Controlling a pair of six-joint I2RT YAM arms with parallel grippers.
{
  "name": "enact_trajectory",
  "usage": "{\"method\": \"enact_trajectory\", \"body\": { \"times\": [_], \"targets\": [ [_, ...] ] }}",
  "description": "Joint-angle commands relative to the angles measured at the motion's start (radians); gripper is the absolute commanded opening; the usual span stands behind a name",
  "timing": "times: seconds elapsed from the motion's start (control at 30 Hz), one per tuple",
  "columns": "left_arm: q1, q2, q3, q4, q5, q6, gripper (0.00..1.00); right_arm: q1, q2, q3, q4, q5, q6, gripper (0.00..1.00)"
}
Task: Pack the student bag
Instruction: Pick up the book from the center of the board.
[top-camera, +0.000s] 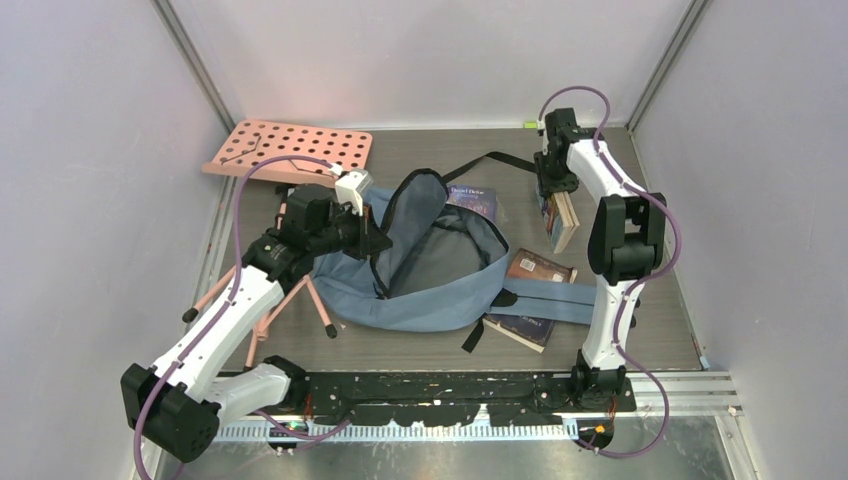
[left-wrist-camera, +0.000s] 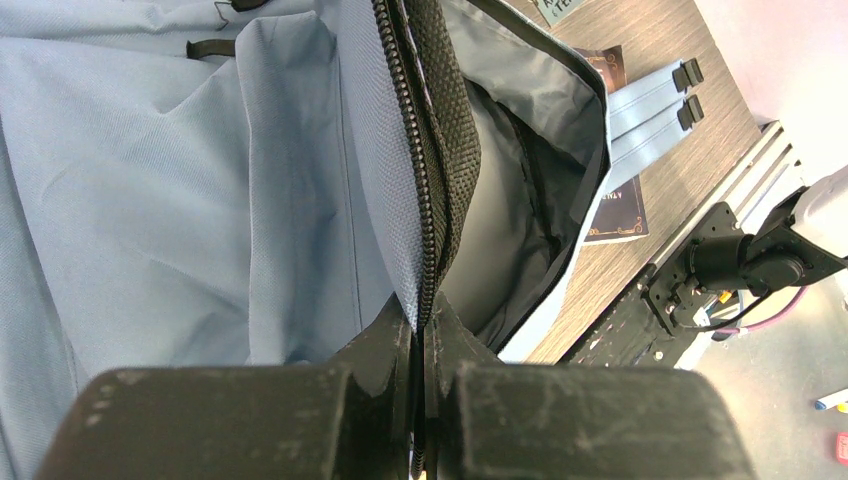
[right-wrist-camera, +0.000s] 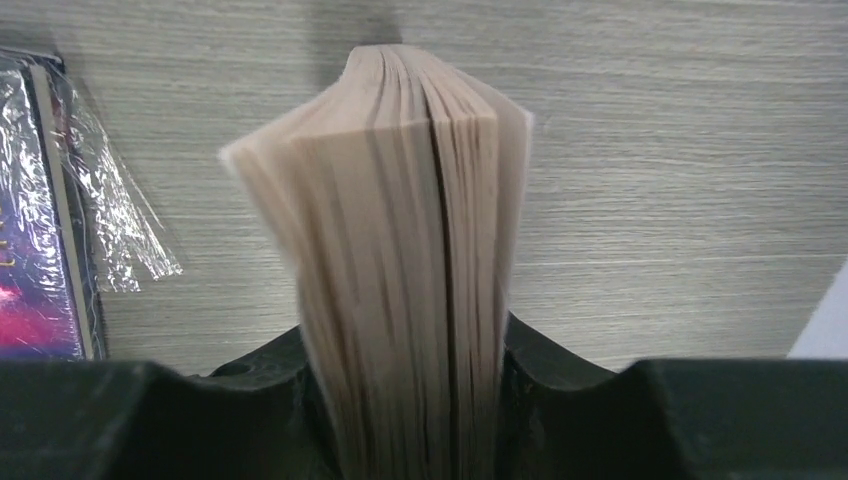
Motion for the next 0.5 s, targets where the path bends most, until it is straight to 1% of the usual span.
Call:
{"method": "enact_trajectory", "body": {
  "times": [0.0,0.1,0.17,0.2,0.23,0.3,0.37,0.47],
  "targets": [
    [0.010,-0.030,0.005,0.031,-0.005,0.013,0.00,-0.018,0.008,-0.034,0.011,-0.076,0.023,0.45],
    [0.010,-0.027,0.008,0.031,-0.005,0.013,0.00,-0.023,0.016,-0.047,0.025,-0.089,0.035,0.44],
    [0.010,-0.024,0.006,0.030,-0.007,0.014,0.00,-0.023,0.013,-0.044,0.015,-0.079,0.045,0.38],
    [0.010,-0.025,0.005,0.031,-0.005,0.014,0.00,-0.024,0.009,-0.039,0.006,-0.069,0.052,0.31],
    [0.010,-0.026,0.005,0.031,-0.005,0.014,0.00,-0.024,-0.003,-0.037,-0.001,-0.061,0.056,0.26],
    [0.010,-0.026,0.003,0.032,-0.004,0.012,0.00,-0.024,-0.032,-0.016,-0.025,-0.015,0.080,0.05],
    [0.010,-0.028,0.001,0.038,0.006,0.012,0.00,-0.023,-0.072,0.018,-0.057,0.030,0.107,0.01],
    [0.010,-0.037,-0.009,0.058,0.024,0.008,0.00,-0.023,-0.142,0.100,-0.119,0.067,0.151,0.00]
  ]
}}
